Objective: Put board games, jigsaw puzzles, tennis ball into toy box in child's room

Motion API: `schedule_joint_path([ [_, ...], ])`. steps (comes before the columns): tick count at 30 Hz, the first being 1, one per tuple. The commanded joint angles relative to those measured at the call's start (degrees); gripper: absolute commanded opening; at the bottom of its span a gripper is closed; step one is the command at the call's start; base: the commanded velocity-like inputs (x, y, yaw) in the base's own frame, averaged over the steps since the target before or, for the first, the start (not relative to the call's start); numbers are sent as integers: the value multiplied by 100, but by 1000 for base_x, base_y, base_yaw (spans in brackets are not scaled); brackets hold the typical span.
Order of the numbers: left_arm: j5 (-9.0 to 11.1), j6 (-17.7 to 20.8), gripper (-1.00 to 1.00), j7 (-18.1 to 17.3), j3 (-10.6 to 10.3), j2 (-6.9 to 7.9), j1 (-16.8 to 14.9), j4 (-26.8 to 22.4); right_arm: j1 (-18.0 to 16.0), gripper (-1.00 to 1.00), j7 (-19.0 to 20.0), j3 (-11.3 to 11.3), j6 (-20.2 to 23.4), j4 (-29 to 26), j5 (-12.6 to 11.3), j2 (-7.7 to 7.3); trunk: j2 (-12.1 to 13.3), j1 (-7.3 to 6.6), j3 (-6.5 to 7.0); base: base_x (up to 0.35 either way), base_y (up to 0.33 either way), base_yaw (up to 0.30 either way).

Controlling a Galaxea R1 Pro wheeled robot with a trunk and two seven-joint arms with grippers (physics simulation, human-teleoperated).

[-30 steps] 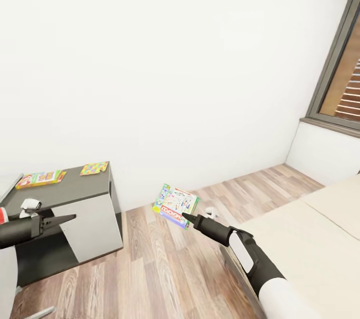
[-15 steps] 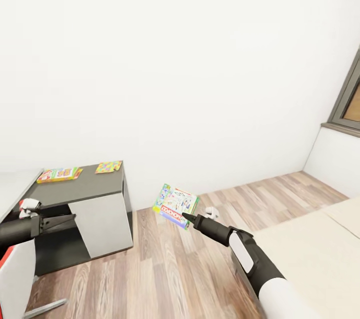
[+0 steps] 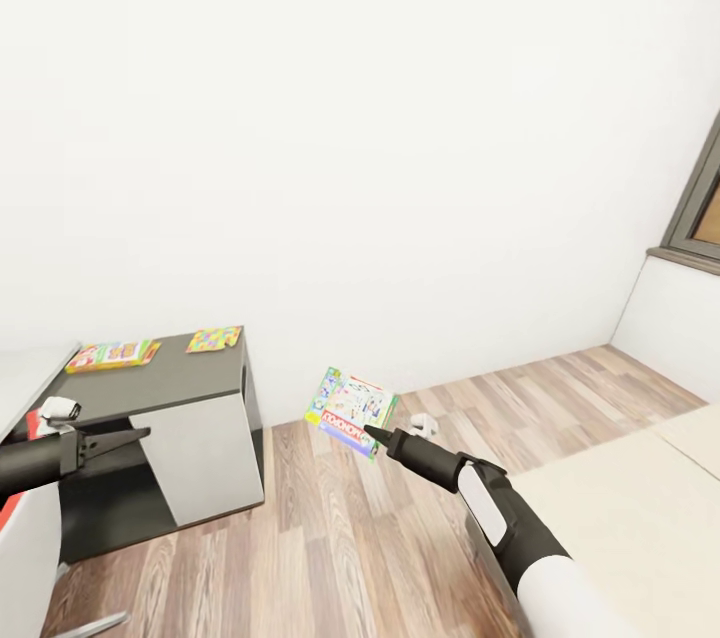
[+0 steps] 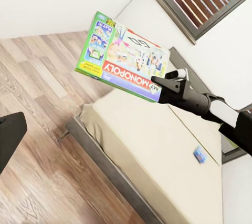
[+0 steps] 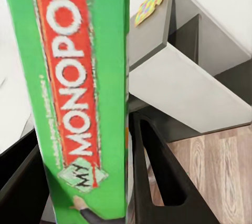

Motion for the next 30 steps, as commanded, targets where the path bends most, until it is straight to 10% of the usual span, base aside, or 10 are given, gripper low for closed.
schedule_joint_path([
  [1, -4, 61, 100, -19, 0, 2, -5, -1, -5, -100, -7, 1, 47, -4, -52, -1, -13, 5, -13, 178, 19, 0],
  [30, 43, 133, 100, -19, 130, 73, 30, -62, -5, -100, -2, 9, 49, -7, -44, -5, -13, 5, -176, 102, -10, 55],
])
